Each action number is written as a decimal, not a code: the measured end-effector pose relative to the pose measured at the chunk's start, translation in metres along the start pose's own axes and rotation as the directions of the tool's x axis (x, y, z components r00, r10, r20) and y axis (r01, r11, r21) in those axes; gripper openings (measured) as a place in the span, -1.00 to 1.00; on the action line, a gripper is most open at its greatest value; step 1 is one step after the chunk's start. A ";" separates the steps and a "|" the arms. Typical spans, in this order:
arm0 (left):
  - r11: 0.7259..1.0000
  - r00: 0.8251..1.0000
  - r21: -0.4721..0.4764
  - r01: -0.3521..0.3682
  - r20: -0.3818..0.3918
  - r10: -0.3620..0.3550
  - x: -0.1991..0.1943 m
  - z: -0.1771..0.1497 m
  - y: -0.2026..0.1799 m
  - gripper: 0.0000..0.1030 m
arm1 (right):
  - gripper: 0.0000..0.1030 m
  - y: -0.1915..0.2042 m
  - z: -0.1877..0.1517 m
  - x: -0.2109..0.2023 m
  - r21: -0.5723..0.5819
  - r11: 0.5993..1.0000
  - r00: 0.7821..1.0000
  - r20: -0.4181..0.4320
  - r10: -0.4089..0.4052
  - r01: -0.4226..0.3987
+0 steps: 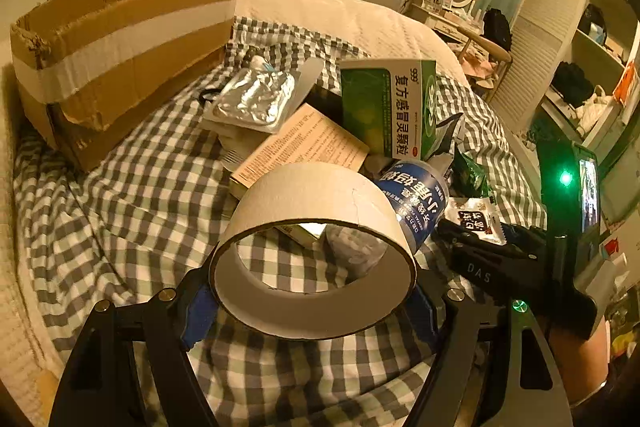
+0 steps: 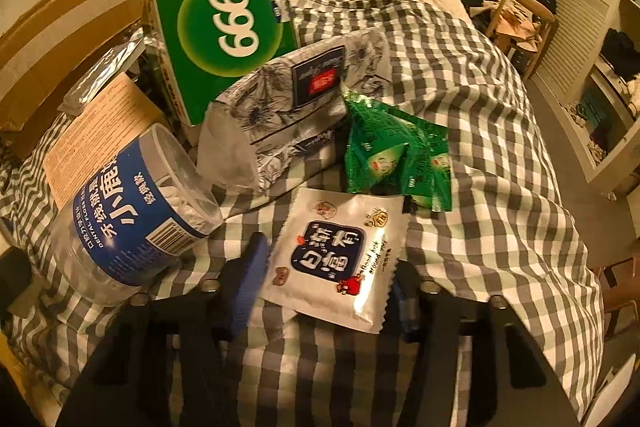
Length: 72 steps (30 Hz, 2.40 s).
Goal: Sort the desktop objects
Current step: 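Grasp the white tape roll with the left tool while the right tool grasps the white snack sachet, then carry the tape roll and sachet over the box and open both tools, then move both open tools back over the pile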
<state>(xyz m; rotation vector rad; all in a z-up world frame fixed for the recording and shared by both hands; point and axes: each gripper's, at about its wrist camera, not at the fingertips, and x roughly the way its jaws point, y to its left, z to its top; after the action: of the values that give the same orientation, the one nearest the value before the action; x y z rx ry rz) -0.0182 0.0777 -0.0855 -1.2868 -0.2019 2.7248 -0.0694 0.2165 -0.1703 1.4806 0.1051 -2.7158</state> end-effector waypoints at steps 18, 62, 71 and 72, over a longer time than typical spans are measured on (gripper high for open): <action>0.996 0.990 0.087 0.028 0.133 -0.040 -0.070 0.065 0.041 0.56 | -0.15 0.037 0.014 -0.139 0.022 0.988 0.961 0.236 0.146 -0.156; 0.999 0.965 0.023 -0.042 0.260 0.034 -0.082 0.168 0.147 1.00 | 0.82 0.143 0.176 -0.190 -0.036 0.947 0.856 0.418 0.304 -0.319; 0.995 0.985 0.095 0.035 0.165 -0.051 -0.074 0.102 0.071 1.00 | 0.82 0.044 0.071 -0.178 0.087 0.986 0.919 0.383 0.100 -0.143; 0.994 0.987 0.101 0.053 0.149 -0.068 -0.070 0.095 0.066 1.00 | 0.82 0.036 0.060 -0.172 0.099 0.988 0.923 0.379 0.070 -0.116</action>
<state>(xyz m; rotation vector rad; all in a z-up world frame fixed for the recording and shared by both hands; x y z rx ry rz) -0.0507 -0.0058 0.0161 -1.0324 -0.1196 2.7447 -0.0234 0.1776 0.0055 0.9293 -0.1427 -2.9086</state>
